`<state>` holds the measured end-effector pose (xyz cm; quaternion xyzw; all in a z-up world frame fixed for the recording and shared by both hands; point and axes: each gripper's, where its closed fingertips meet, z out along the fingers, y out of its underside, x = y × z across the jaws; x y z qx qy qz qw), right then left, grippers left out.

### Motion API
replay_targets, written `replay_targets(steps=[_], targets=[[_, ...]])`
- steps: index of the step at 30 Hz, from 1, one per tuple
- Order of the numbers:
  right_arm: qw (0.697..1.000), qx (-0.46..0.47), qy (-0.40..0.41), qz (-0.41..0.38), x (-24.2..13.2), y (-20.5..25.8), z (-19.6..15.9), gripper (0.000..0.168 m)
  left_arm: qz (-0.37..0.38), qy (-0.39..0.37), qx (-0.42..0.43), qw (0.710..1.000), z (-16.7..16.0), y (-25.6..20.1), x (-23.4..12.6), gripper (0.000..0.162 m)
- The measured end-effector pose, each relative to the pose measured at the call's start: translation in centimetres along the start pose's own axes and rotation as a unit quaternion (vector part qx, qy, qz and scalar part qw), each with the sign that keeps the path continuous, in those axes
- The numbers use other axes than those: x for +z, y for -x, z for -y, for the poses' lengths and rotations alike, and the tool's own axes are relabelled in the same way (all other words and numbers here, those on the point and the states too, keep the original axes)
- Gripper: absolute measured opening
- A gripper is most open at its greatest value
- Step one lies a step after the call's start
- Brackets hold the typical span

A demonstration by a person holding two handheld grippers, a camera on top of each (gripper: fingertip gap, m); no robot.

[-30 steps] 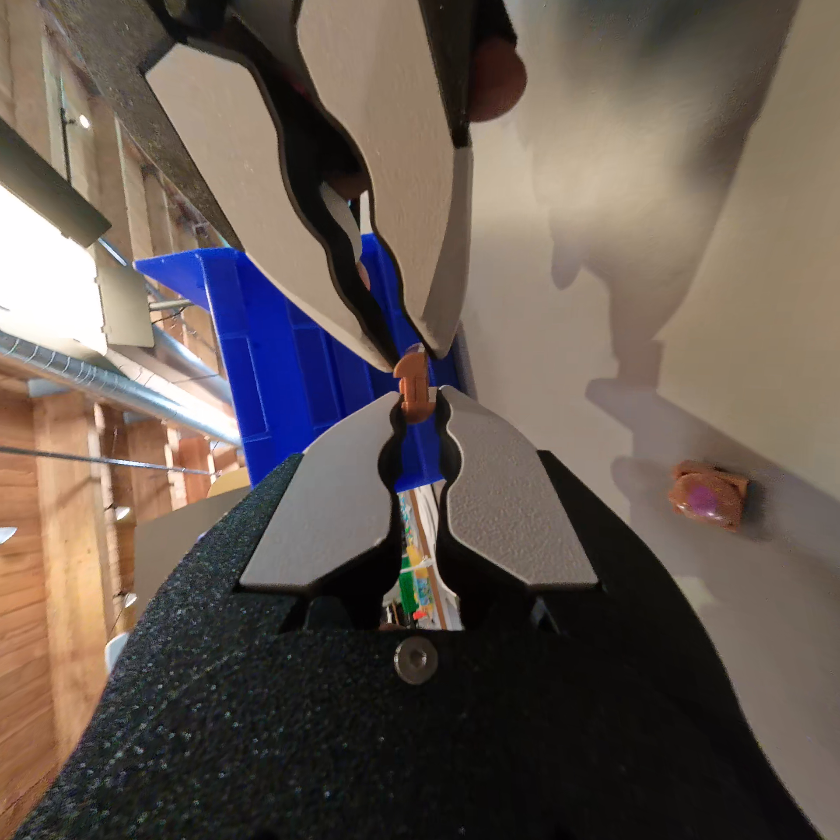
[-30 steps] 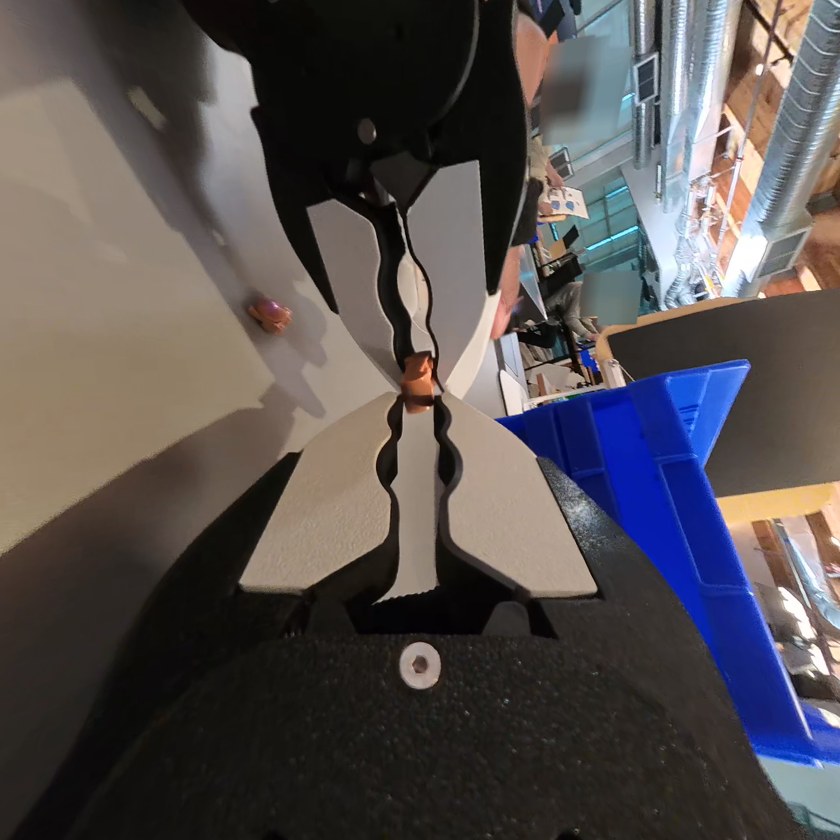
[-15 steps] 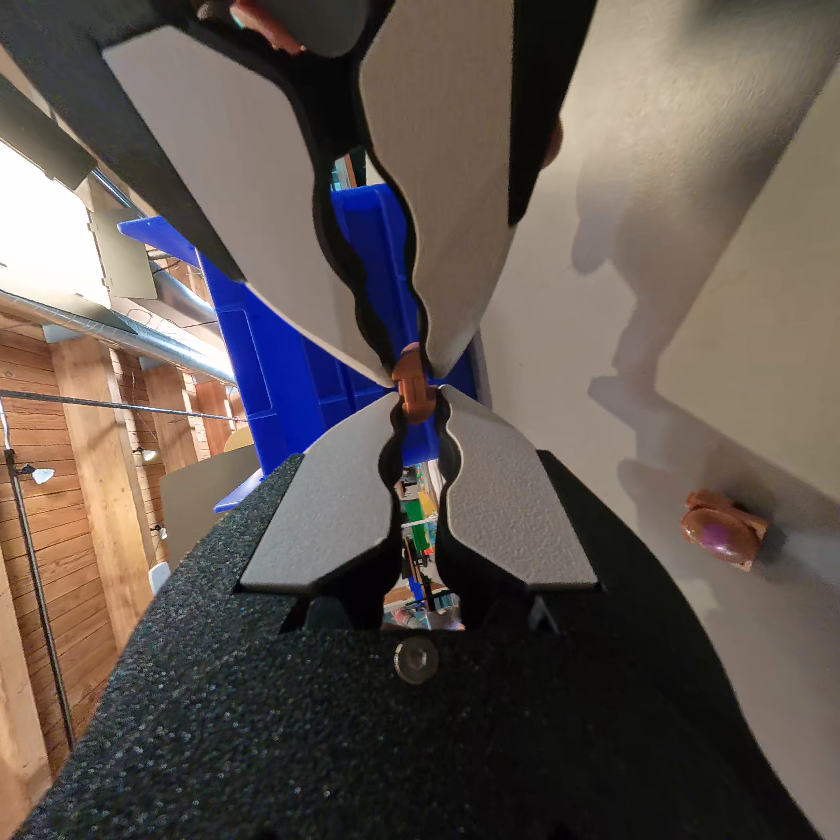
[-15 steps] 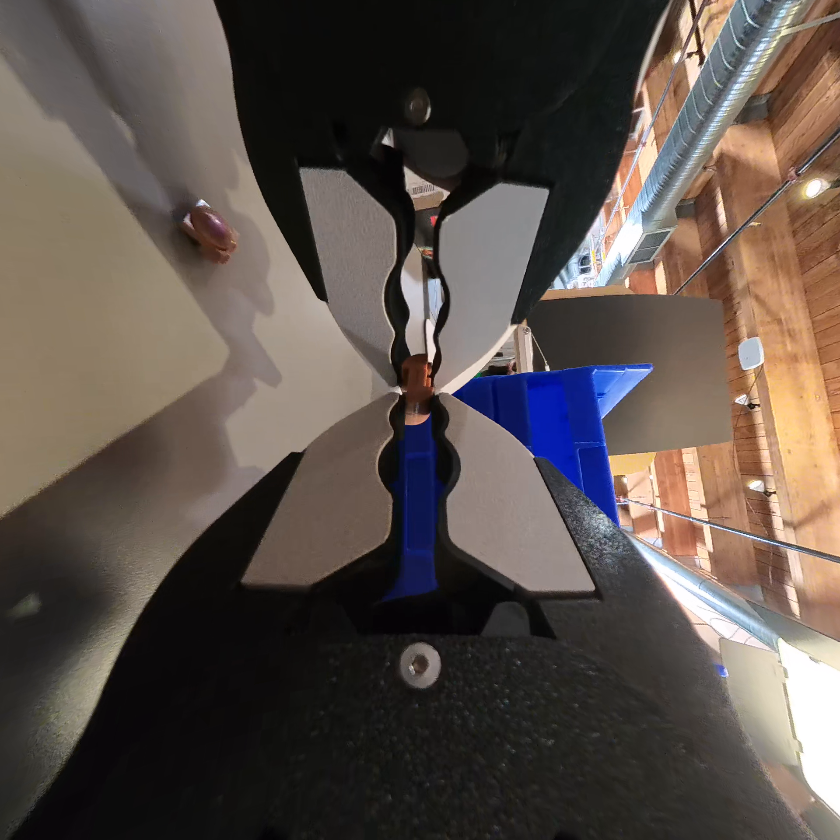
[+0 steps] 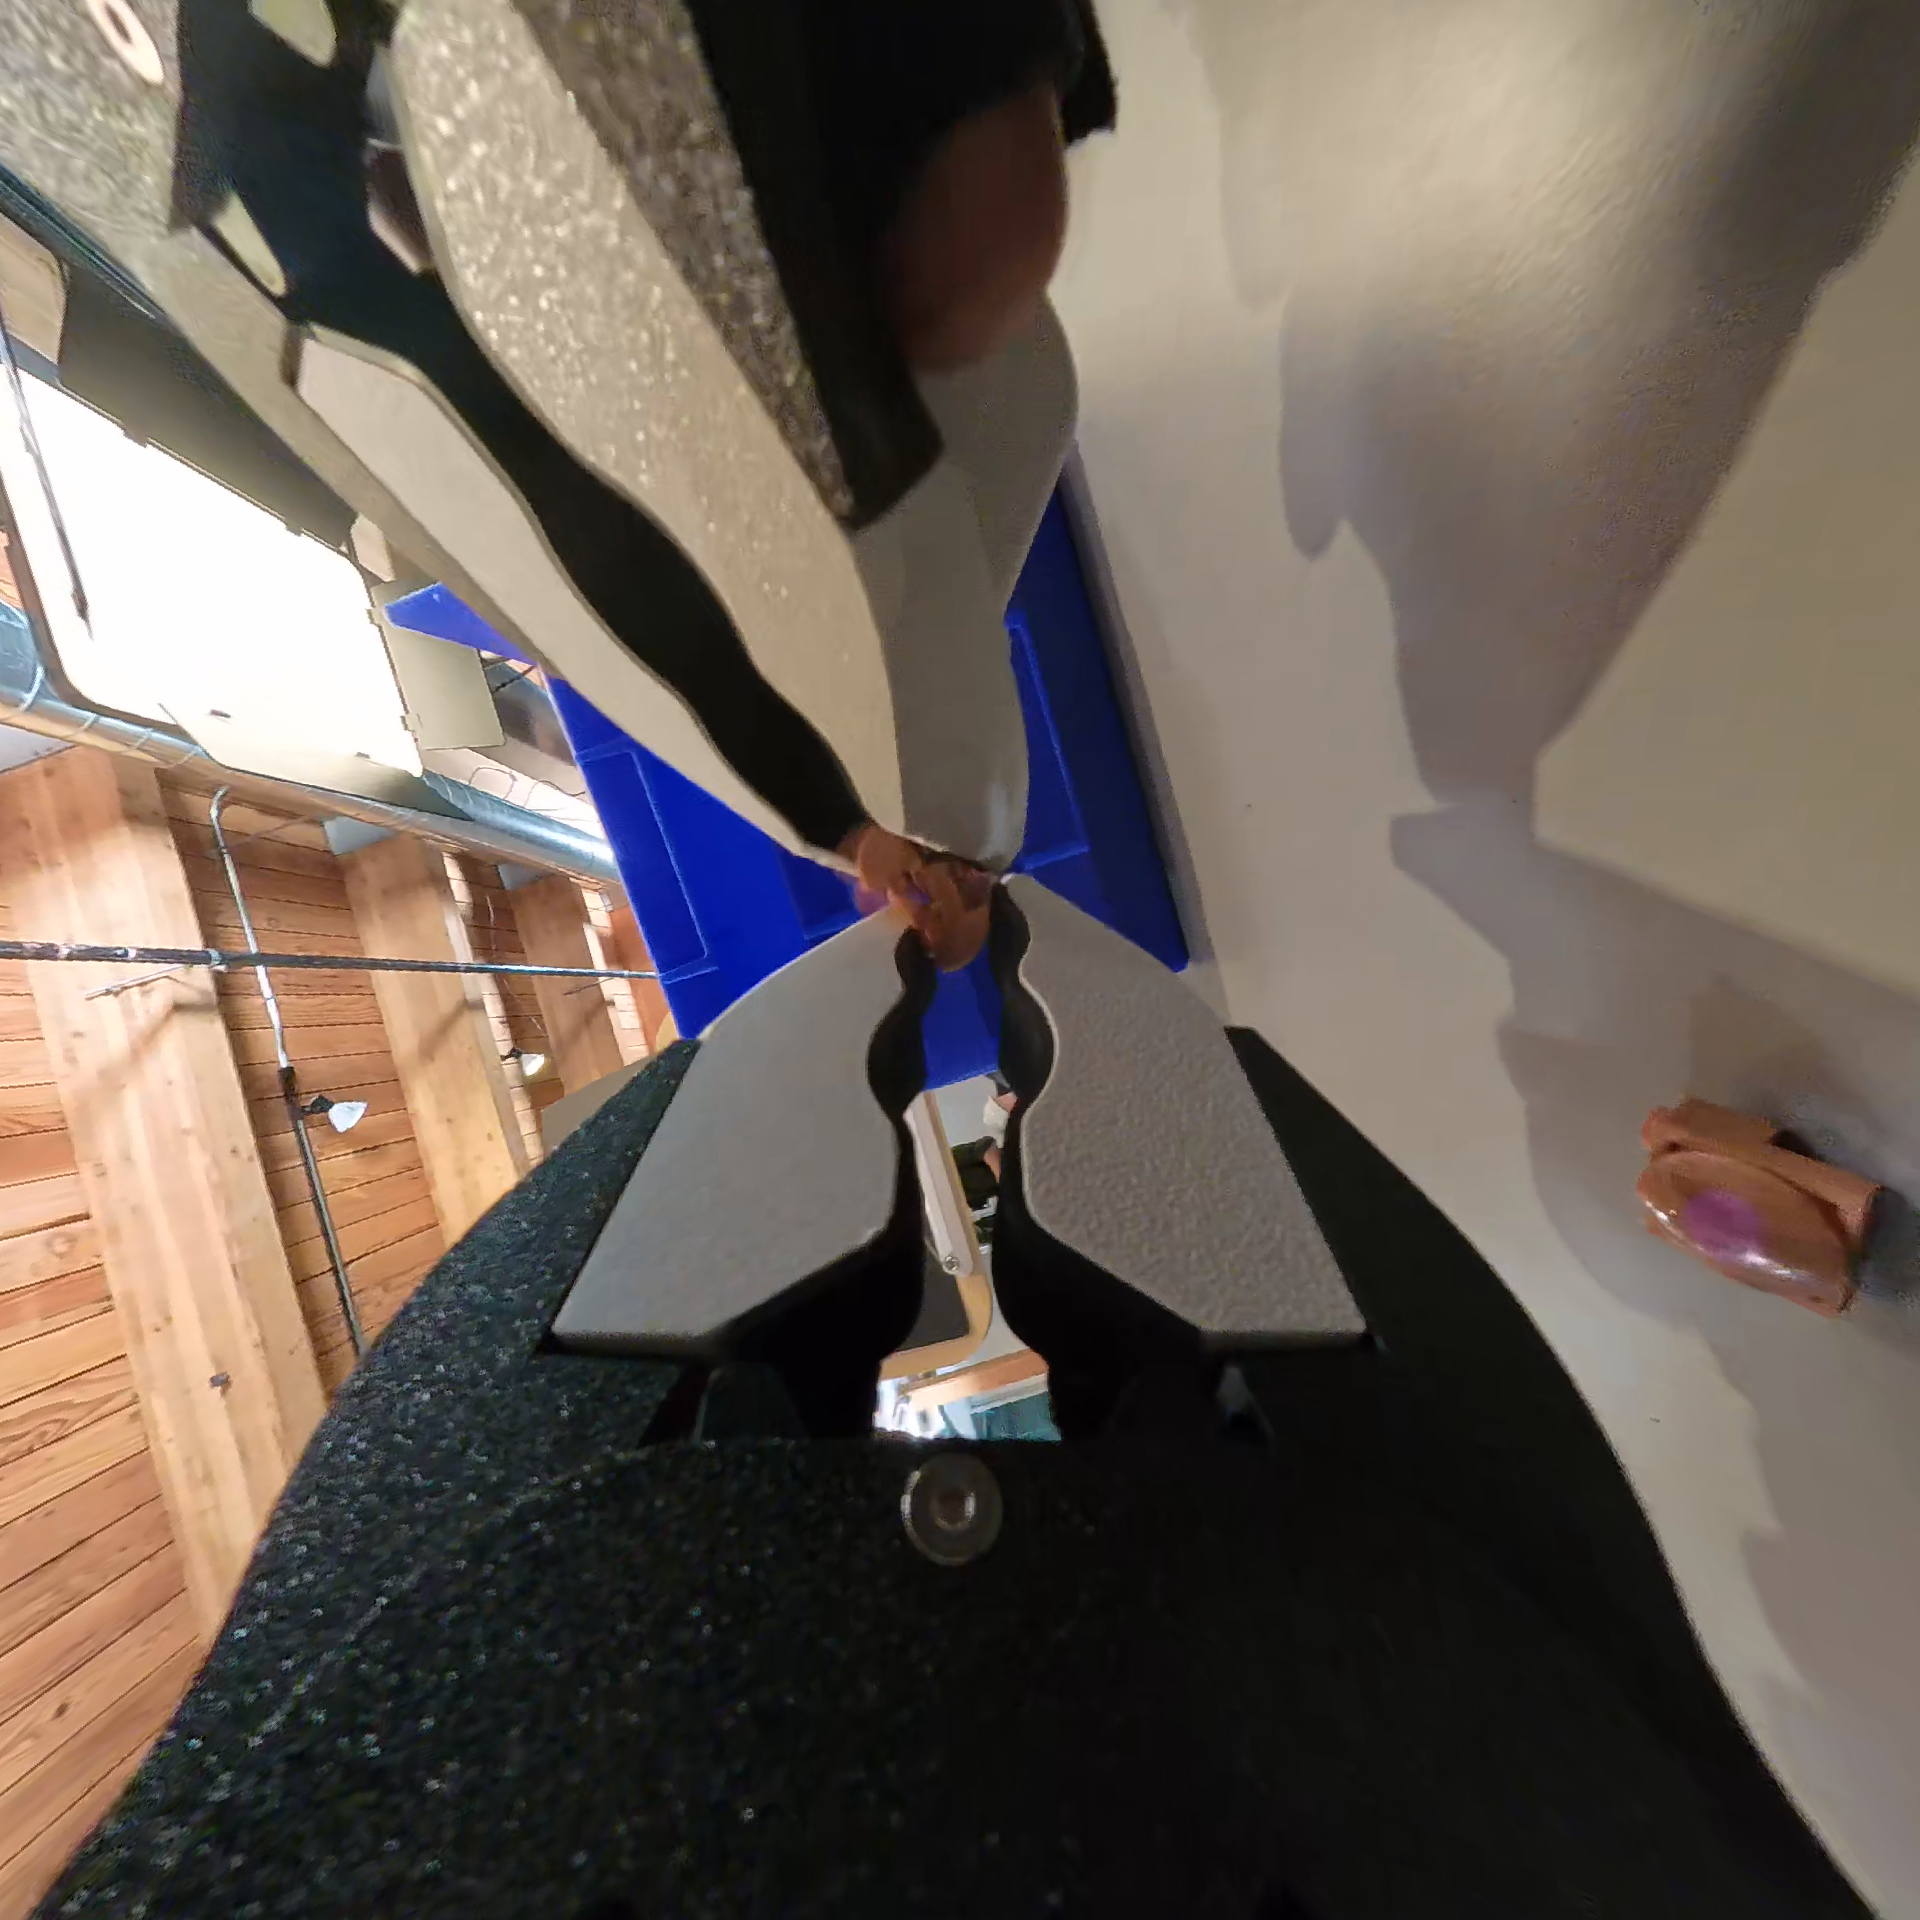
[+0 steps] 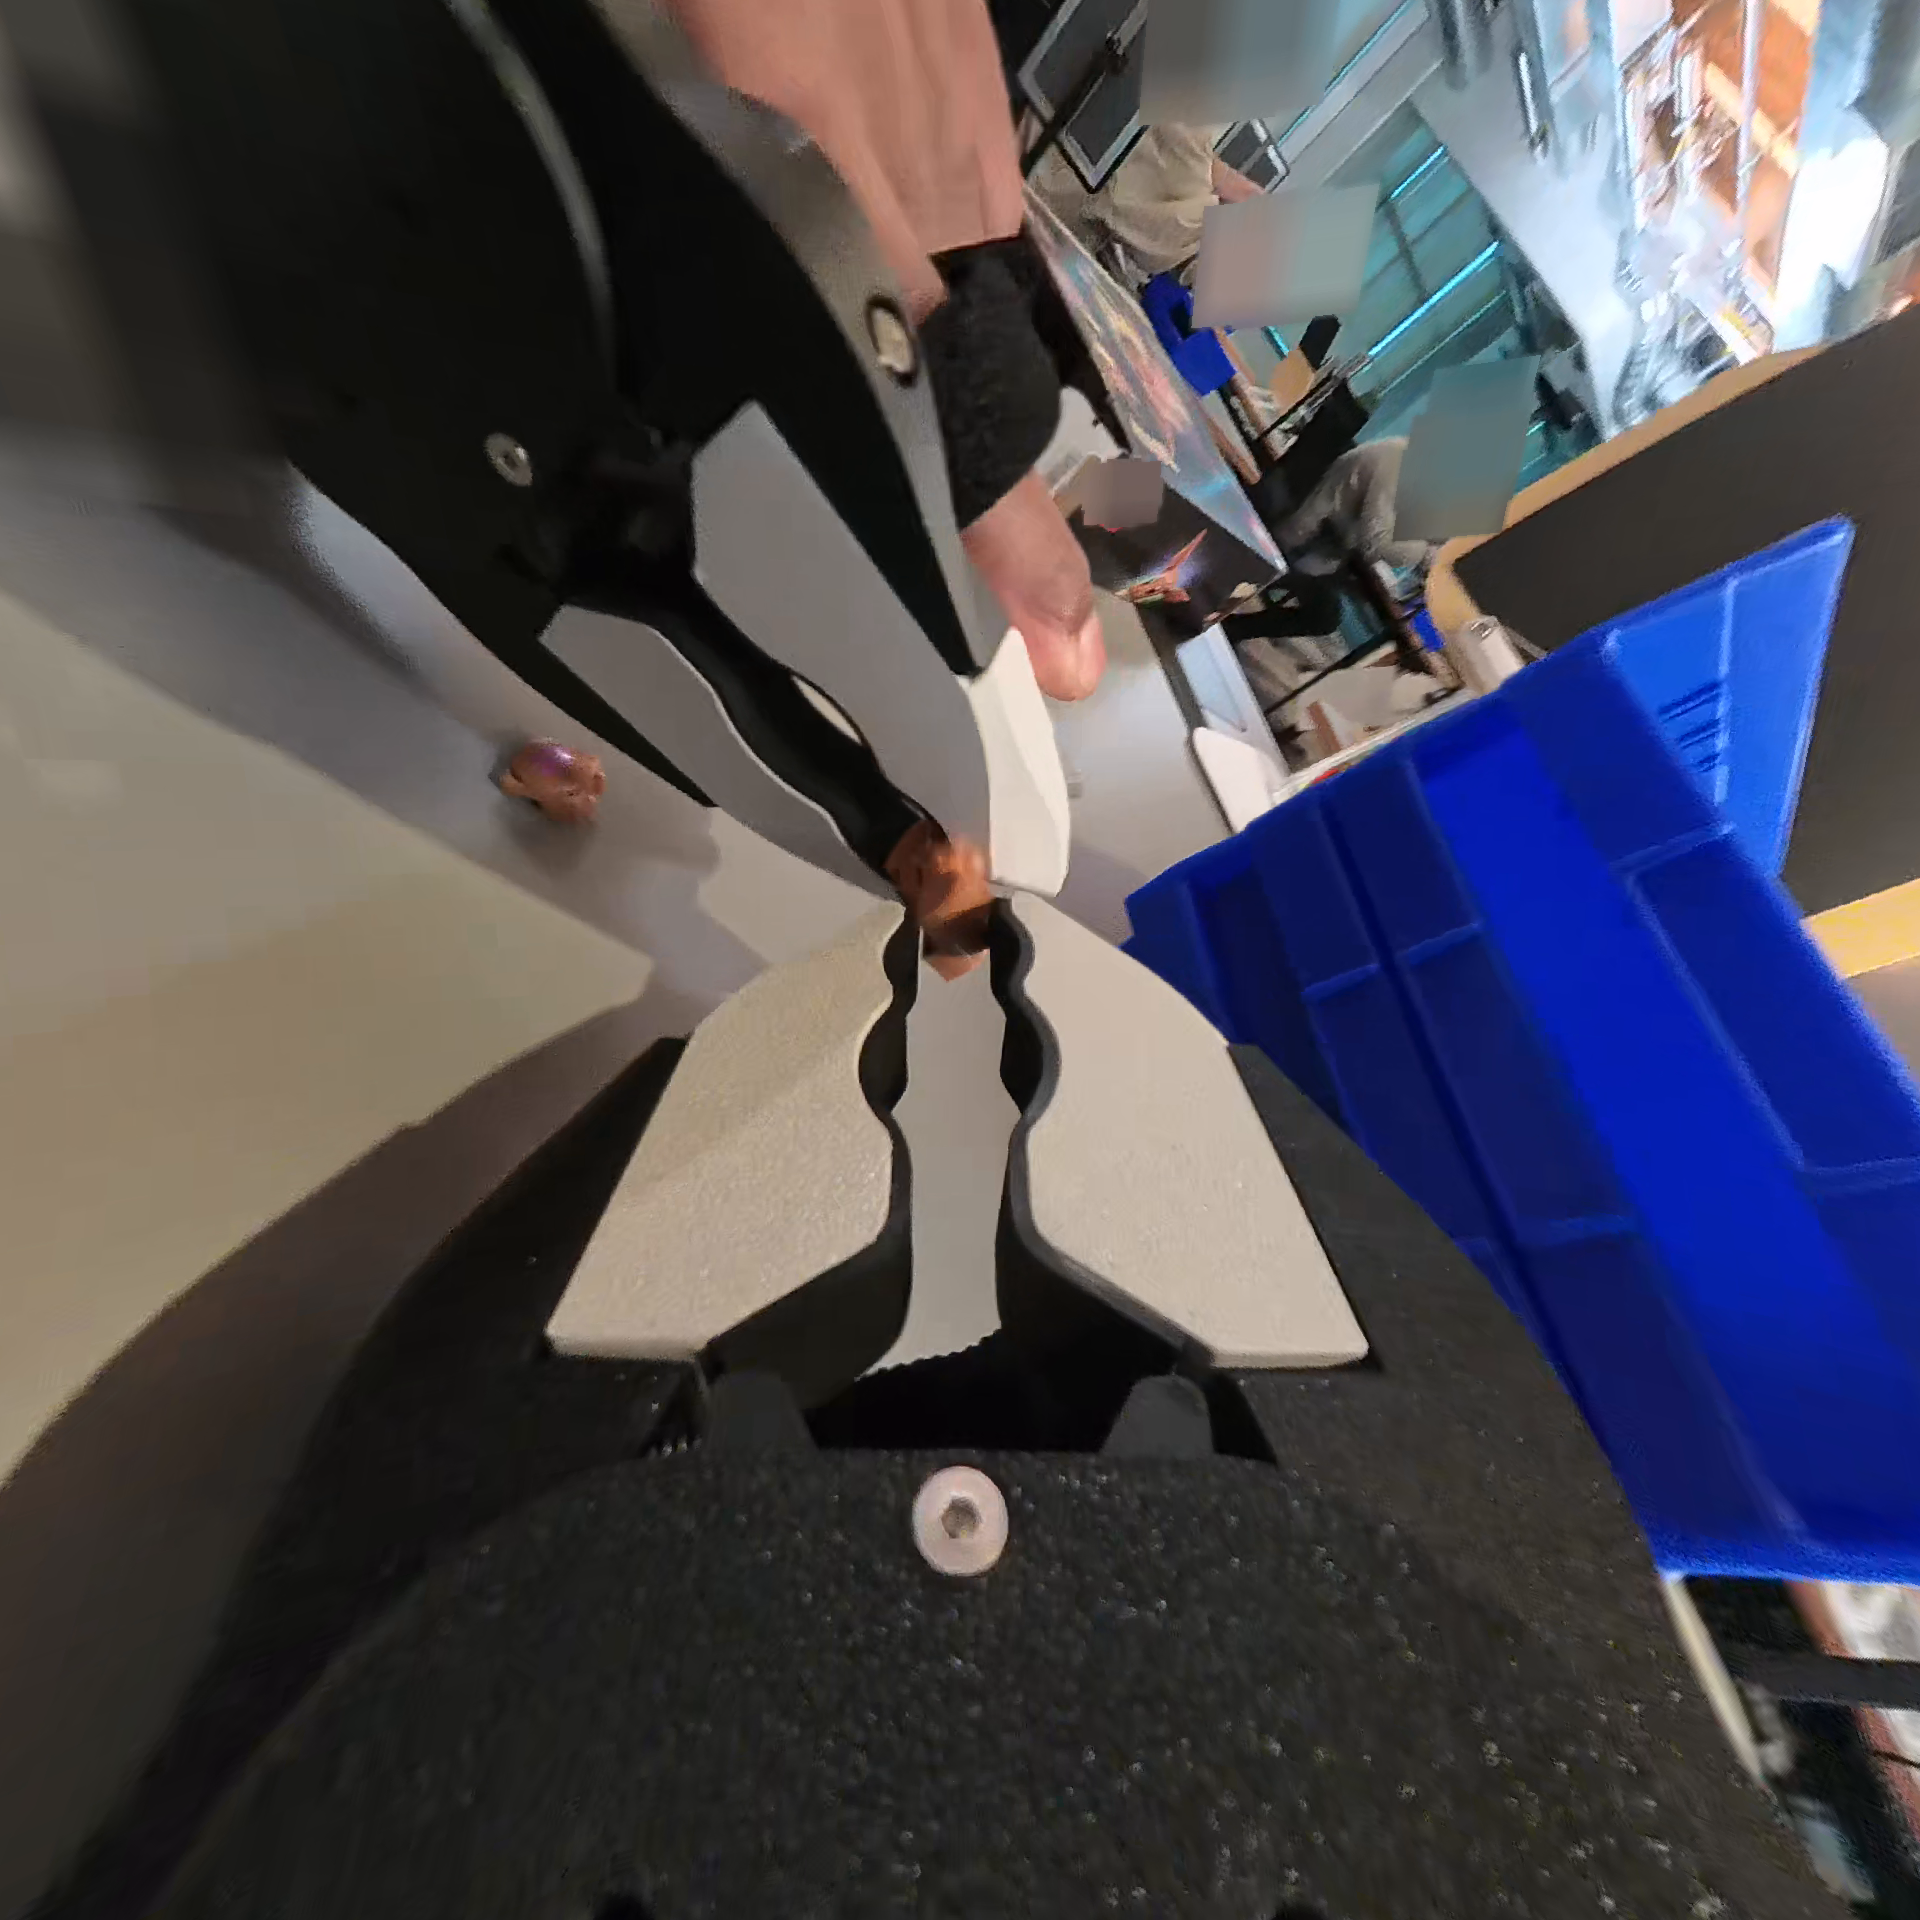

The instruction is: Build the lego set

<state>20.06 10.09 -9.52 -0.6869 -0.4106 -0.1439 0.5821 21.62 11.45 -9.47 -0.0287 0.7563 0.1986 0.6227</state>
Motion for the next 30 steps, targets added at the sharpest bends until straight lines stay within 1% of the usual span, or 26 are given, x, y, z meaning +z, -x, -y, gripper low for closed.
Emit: replay_targets(steps=[2,4,6,9,13,16,20,23,26,27,28,30], targets=[[0.999,0.043,-0.002,0.017,0.1,0.1,-0.2,0.013,0.006,0.004,0.009,1.000,-0.1,0.0,0.1,0.010],[0.997,0.068,-0.007,0.029,0.1,0.1,-0.2,0.013,0.006,0.003,0.004,1.000,-0.1,0.0,0.1,0.010],[0.996,0.078,-0.015,0.033,0.1,0.1,-0.2,0.013,0.005,-0.001,-0.010,1.000,0.0,0.1,0.1,0.010],[0.997,0.066,-0.006,0.029,0.3,0.1,-0.5,0.013,-0.010,-0.004,-0.035,0.999,0.0,-0.3,0.3,0.010],[1.000,0.011,0.012,0.014,0.5,0.5,-1.1,0.013,-0.036,-0.017,-0.068,0.997,0.2,-1.2,0.6,0.010],[0.997,-0.066,0.023,-0.014,0.5,0.4,-1.5,0.012,-0.057,-0.027,-0.094,0.994,0.4,-1.7,0.6,0.010],[0.978,-0.192,0.060,-0.060,0.5,0.2,-2.3,0.013,-0.066,-0.027,-0.103,0.992,0.4,-1.8,0.5,0.010],[0.961,-0.255,0.066,-0.086,0.5,0.2,-2.1,0.018,-0.074,-0.027,-0.101,0.992,0.6,-2.0,0.5,0.010],[0.949,-0.292,0.074,-0.097,0.7,0.4,-2.0,0.019,-0.080,-0.027,-0.096,0.992,0.8,-2.1,0.4,0.010],[0.946,-0.299,0.074,-0.100,0.7,0.4,-1.9,0.013,-0.080,-0.027,-0.093,0.992,0.9,-2.2,0.4,0.010],[0.945,-0.301,0.075,-0.102,0.7,0.4,-1.8,0.011,-0.079,-0.026,-0.087,0.993,0.9,-2.2,0.4,0.010],[0.953,-0.279,0.071,-0.093,0.7,0.4,-1.8,0.010,-0.069,-0.022,-0.067,0.995,0.8,-2.0,0.4,0.010]])
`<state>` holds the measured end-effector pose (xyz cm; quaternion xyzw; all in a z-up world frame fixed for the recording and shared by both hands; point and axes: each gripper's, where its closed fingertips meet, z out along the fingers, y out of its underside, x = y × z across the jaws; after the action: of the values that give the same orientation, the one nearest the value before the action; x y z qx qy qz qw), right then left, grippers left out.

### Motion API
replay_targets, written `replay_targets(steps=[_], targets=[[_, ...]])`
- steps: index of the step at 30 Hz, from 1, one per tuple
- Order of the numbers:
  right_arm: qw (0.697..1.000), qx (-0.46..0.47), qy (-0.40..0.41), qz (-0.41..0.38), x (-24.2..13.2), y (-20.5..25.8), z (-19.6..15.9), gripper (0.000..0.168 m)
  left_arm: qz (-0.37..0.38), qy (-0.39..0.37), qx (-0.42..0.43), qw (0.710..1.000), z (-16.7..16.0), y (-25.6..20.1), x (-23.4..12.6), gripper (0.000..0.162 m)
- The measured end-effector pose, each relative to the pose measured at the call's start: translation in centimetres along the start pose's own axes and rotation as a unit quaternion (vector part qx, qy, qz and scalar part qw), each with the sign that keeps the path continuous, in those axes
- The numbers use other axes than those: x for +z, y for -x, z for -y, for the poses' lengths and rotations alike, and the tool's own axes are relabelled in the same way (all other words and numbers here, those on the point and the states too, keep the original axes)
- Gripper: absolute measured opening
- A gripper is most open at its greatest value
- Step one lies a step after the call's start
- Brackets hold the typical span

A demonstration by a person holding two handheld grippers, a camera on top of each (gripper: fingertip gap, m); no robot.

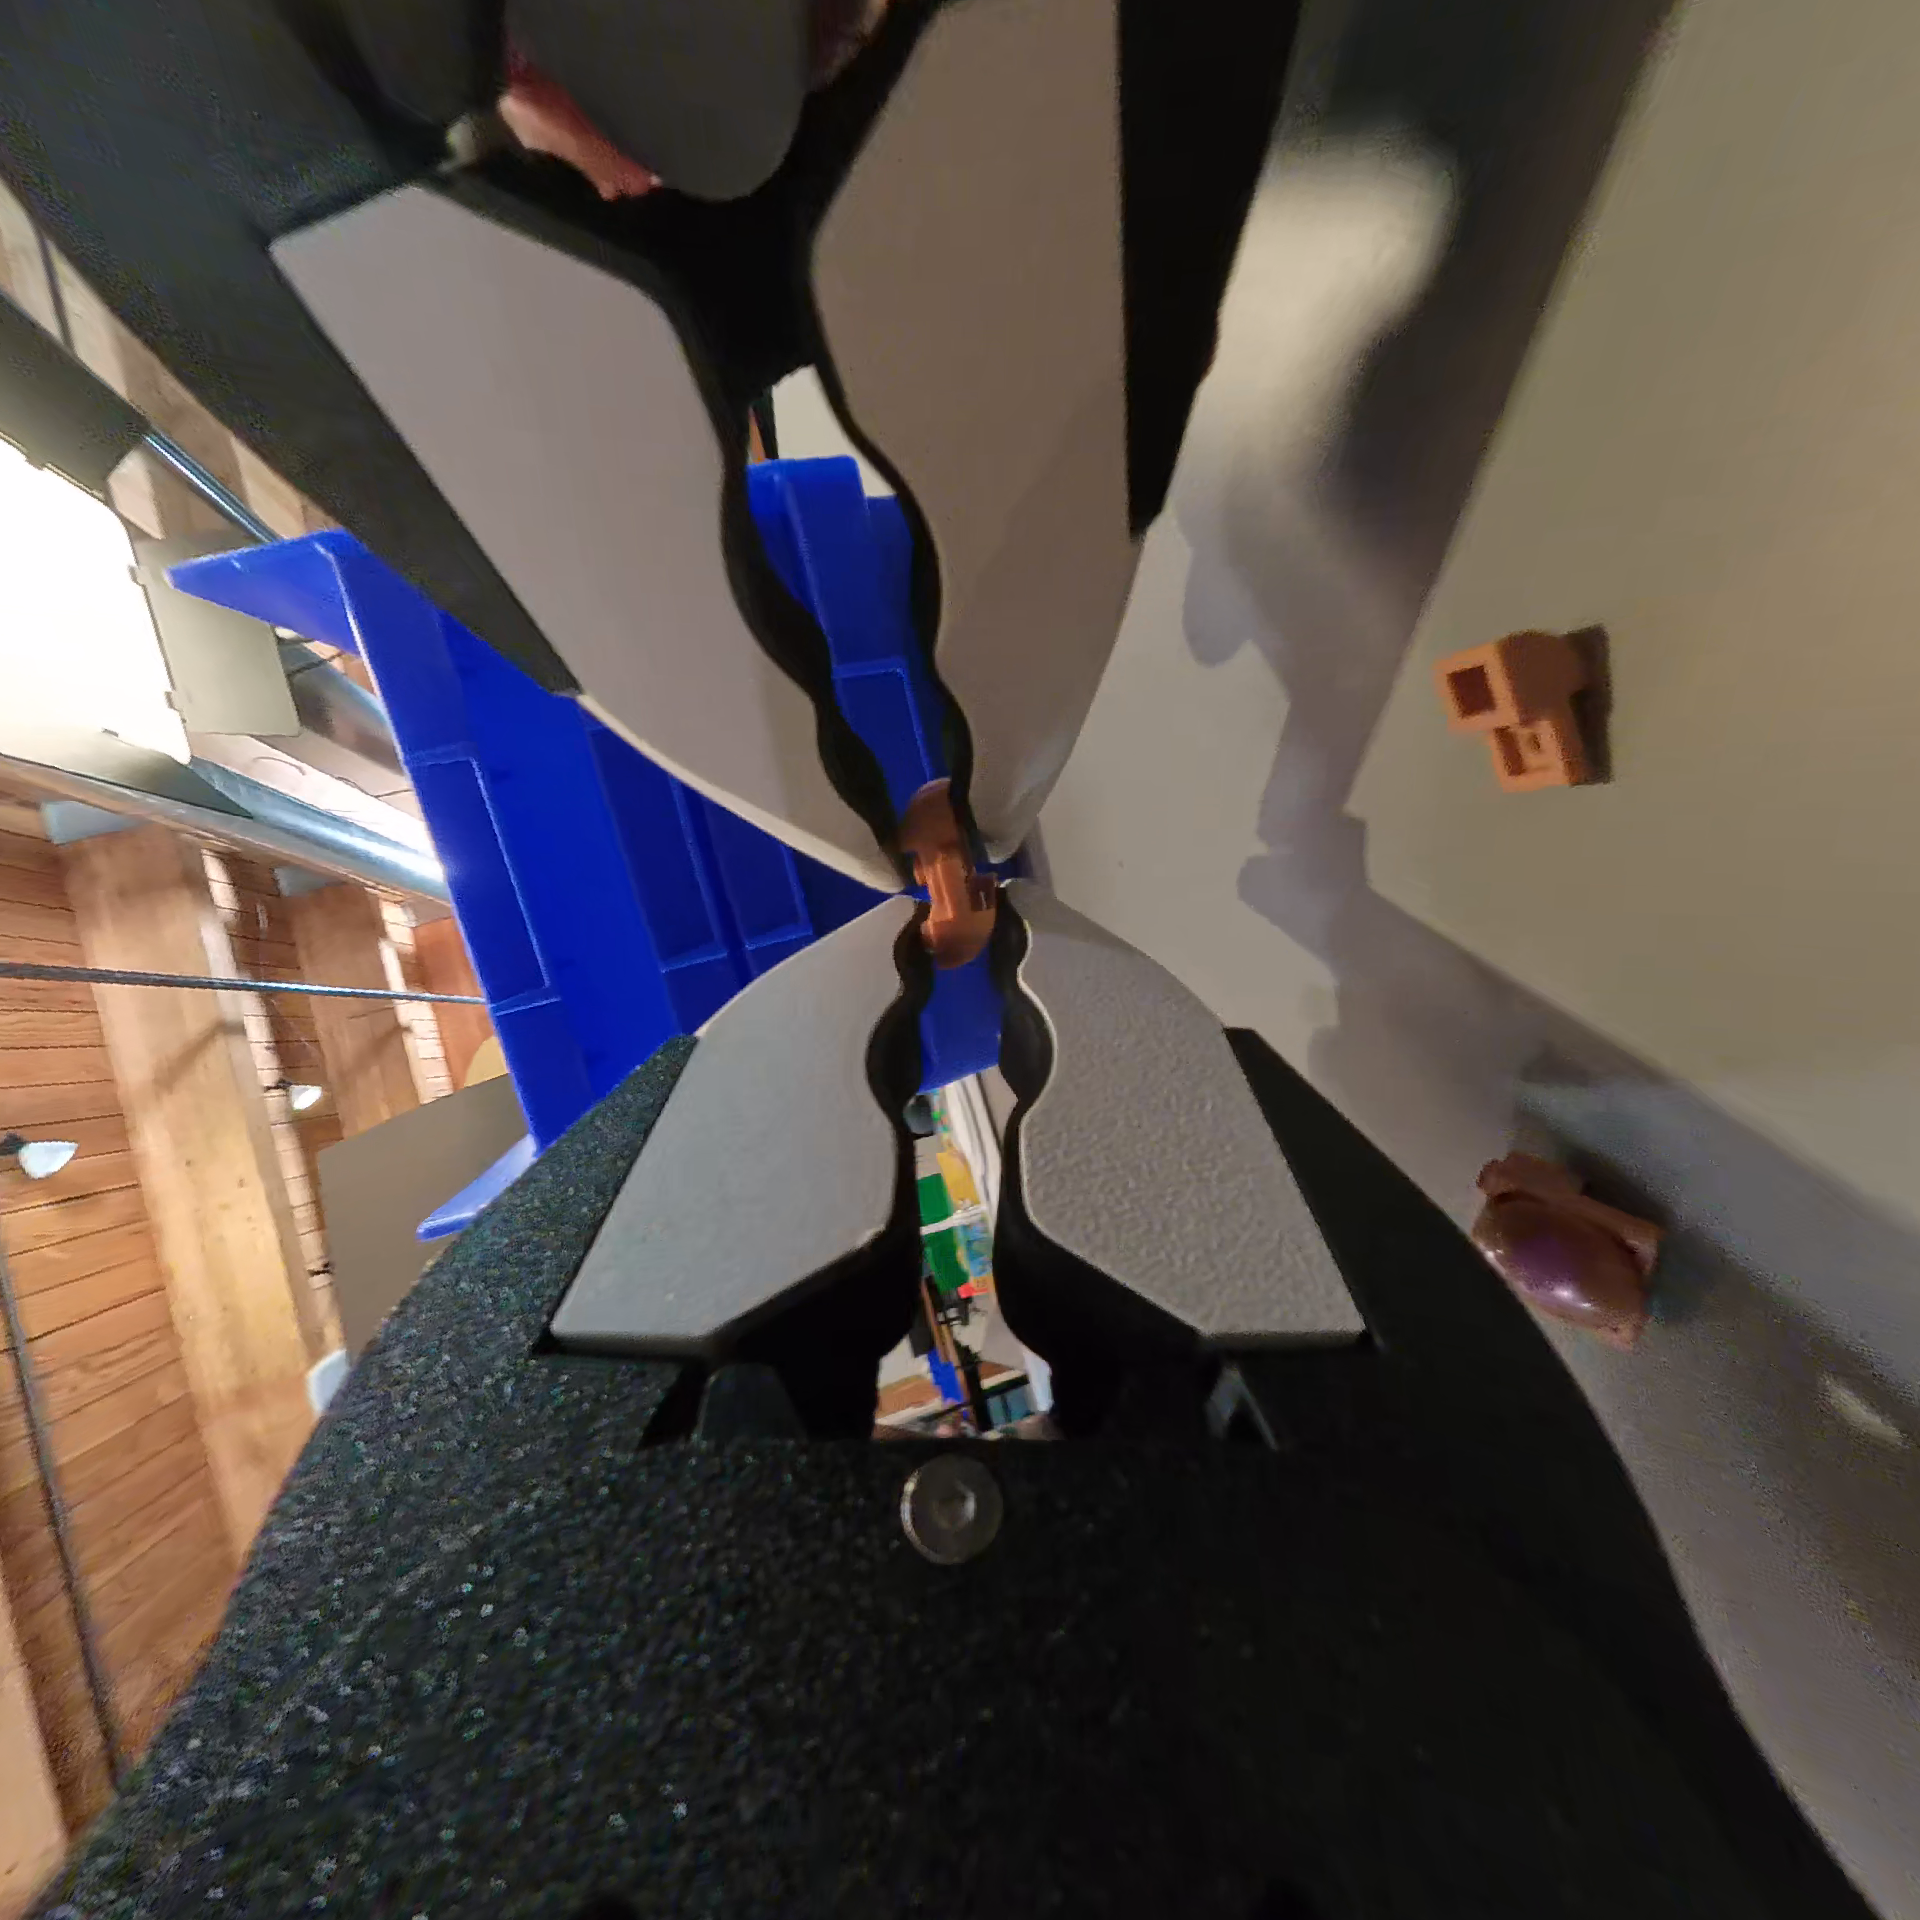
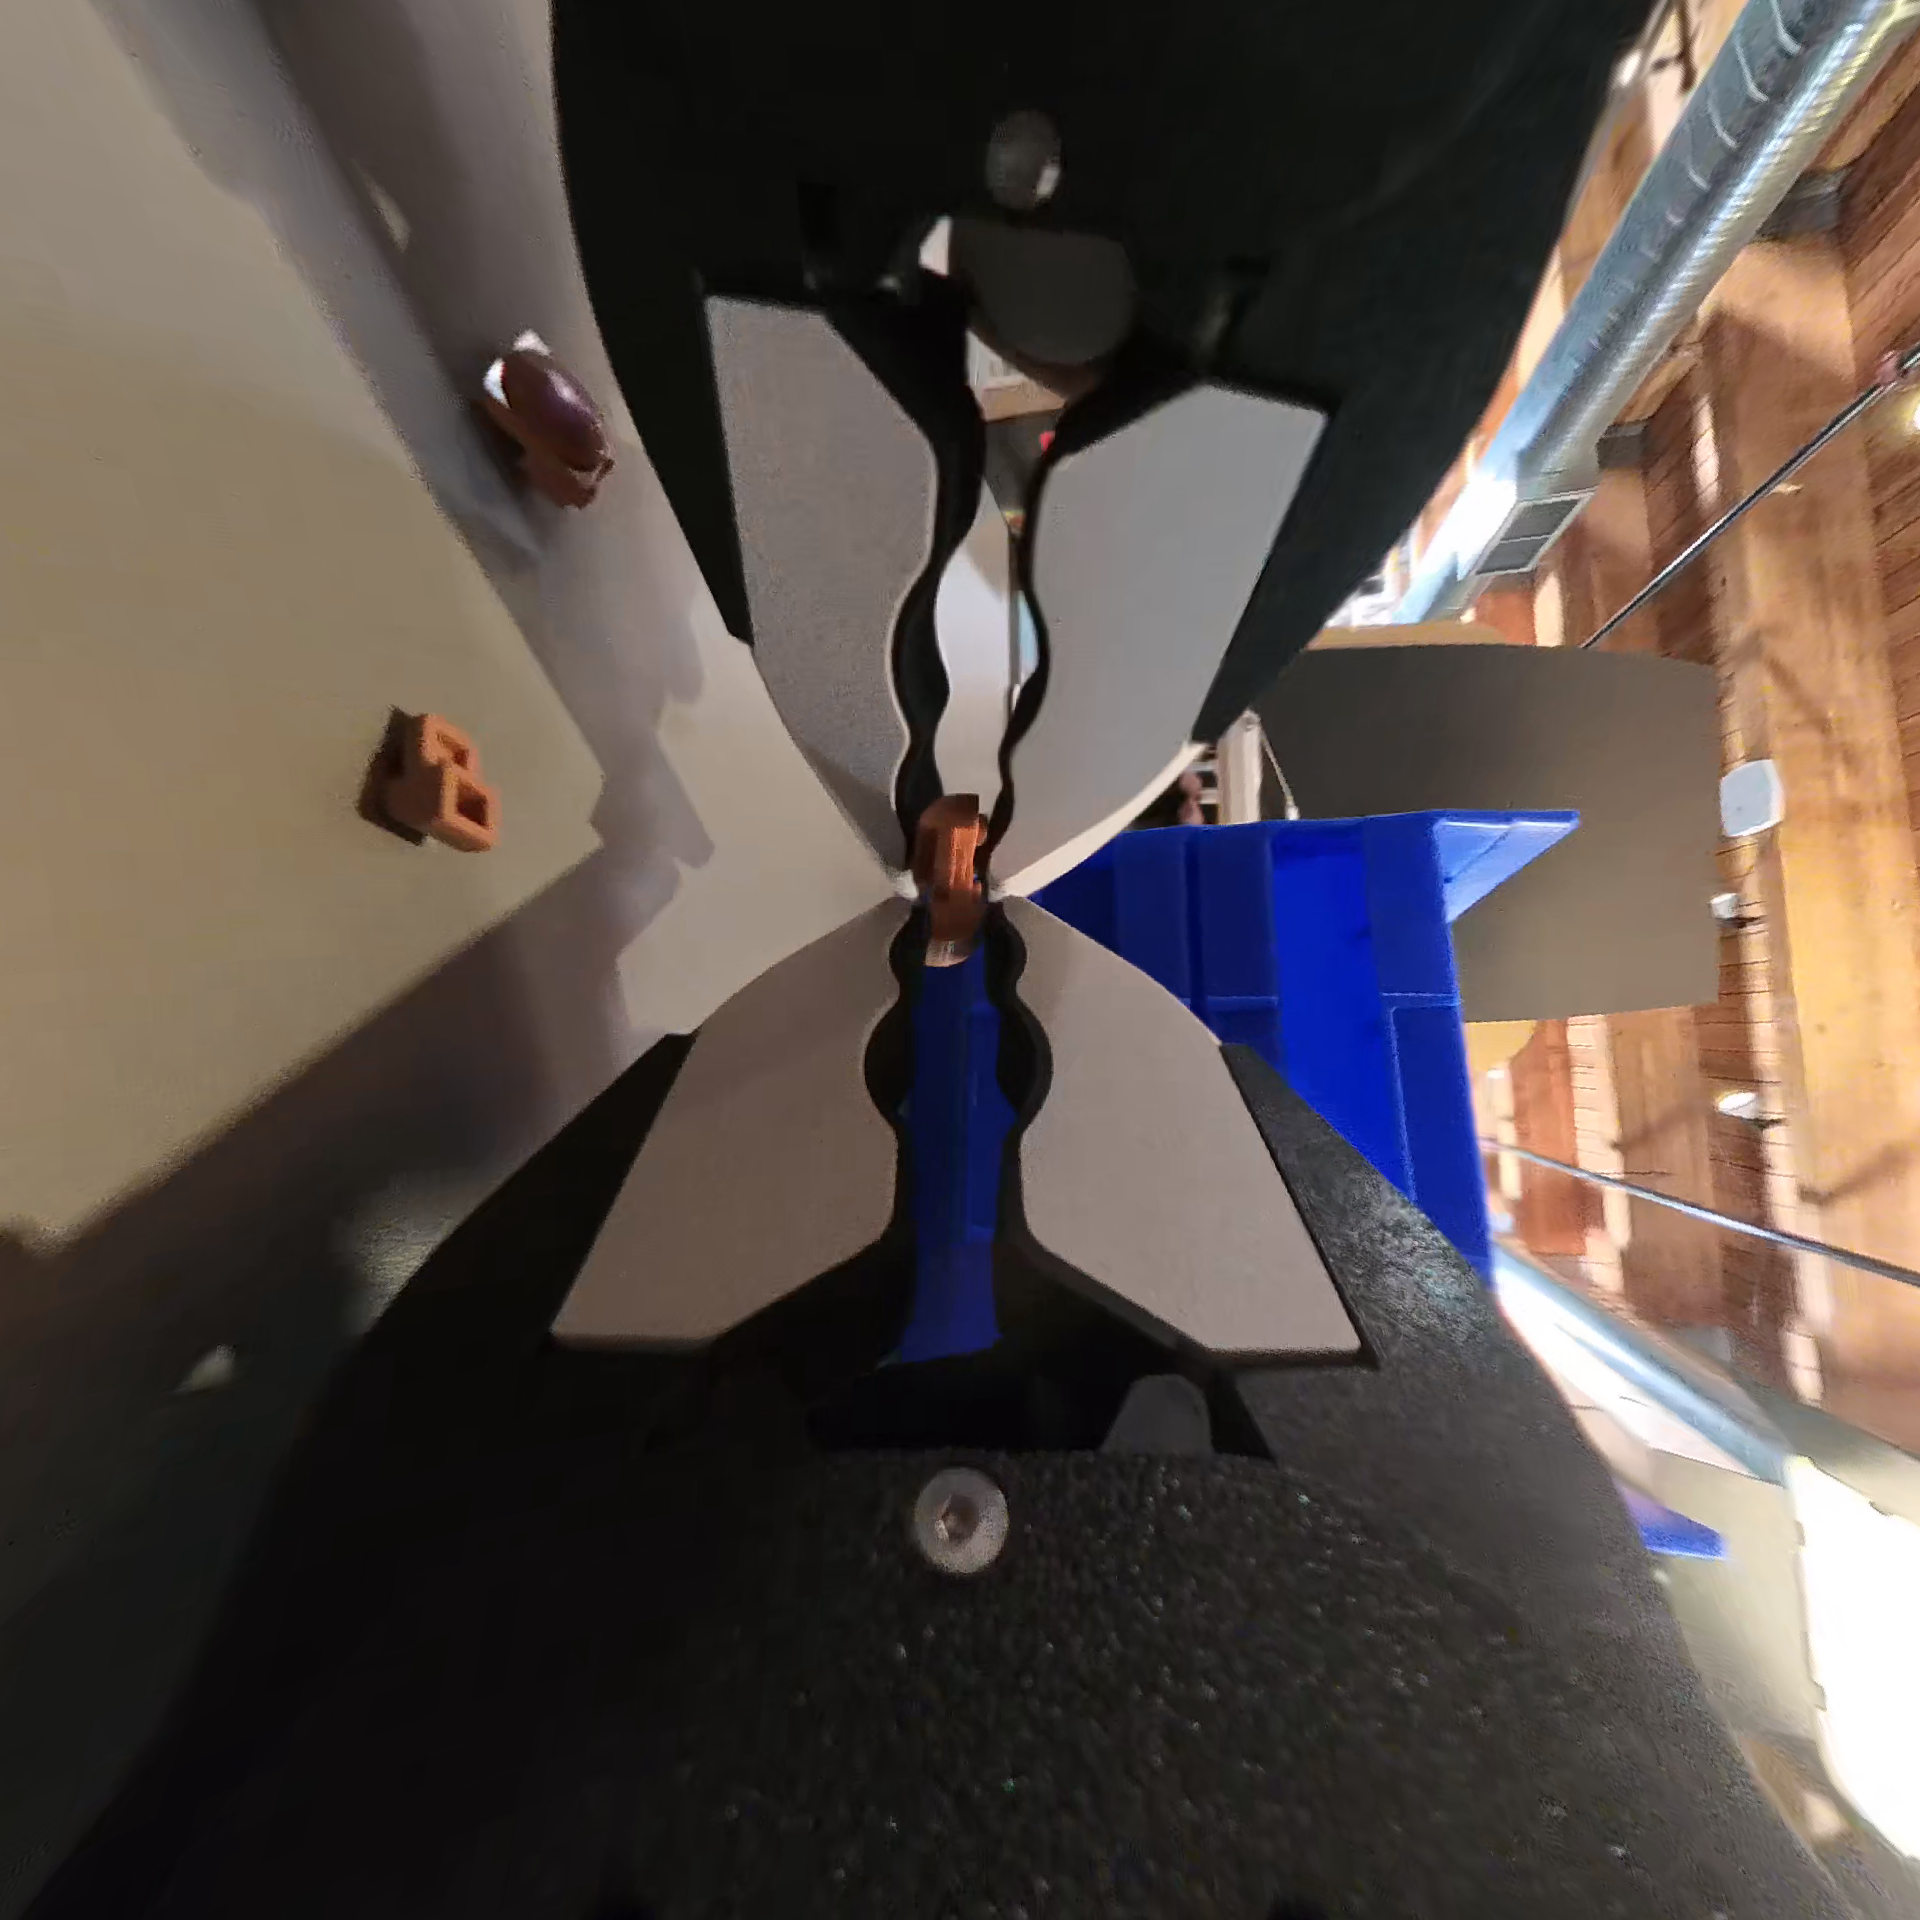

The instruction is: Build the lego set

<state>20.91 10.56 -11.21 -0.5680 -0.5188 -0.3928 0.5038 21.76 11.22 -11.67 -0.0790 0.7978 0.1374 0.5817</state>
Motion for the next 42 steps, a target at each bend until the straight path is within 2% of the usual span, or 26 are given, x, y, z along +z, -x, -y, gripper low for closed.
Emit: replay_targets(steps=[5,9,13,19,23,26,29,31,32,33,35,38,42], targets=[[0.991,0.117,-0.025,0.057,-0.2,0.1,0.2,0.010,0.022,0.005,0.050,0.999,0.1,0.4,-0.2,0.009],[0.966,0.231,-0.037,0.114,-0.2,0.5,0.1,0.011,0.041,0.007,0.080,0.996,0.2,0.6,-0.3,0.009],[0.948,0.288,-0.048,0.130,-0.2,0.1,-0.2,0.010,0.048,-0.003,0.048,0.998,0.2,1.0,-0.3,0.010],[0.960,0.270,-0.033,0.059,-0.5,-2.3,-1.6,0.010,0.027,-0.042,-0.102,0.994,-0.3,2.0,-0.4,0.010],[0.948,0.308,-0.075,-0.038,-1.8,-7.6,-1.7,0.009,0.000,-0.097,-0.275,0.956,-0.6,3.6,-0.9,0.010],[0.944,0.281,-0.095,-0.143,-3.3,-13.9,-2.0,0.010,-0.003,-0.115,-0.353,0.929,-1.3,4.7,-1.0,0.010],[0.934,0.279,-0.064,-0.215,-3.0,-20.7,-4.2,0.009,-0.005,-0.110,-0.364,0.925,-1.8,4.5,-0.8,0.010],[0.919,0.328,0.029,-0.218,-0.8,-23.5,-8.6,0.010,-0.003,-0.102,-0.356,0.929,-2.0,4.3,-0.7,0.010],[0.905,0.364,0.068,-0.209,0.4,-24.1,-10.9,0.012,-0.003,-0.100,-0.354,0.930,-2.0,4.2,-0.7,0.010],[0.890,0.406,0.085,-0.191,1.5,-24.3,-12.5,0.021,-0.003,-0.101,-0.355,0.930,-2.0,4.2,-0.7,0.010],[0.860,0.475,0.090,-0.167,2.5,-24.2,-14.3,0.028,-0.002,-0.102,-0.360,0.927,-2.1,4.4,-0.8,0.010],[0.836,0.509,0.058,-0.196,1.1,-25.0,-14.8,0.029,-0.003,-0.111,-0.381,0.918,-2.4,4.7,-1.0,0.010],[0.855,0.480,0.038,-0.194,-1.8,-24.6,-13.2,0.029,-0.008,-0.129,-0.428,0.895,-2.7,5.4,-1.3,0.010]])
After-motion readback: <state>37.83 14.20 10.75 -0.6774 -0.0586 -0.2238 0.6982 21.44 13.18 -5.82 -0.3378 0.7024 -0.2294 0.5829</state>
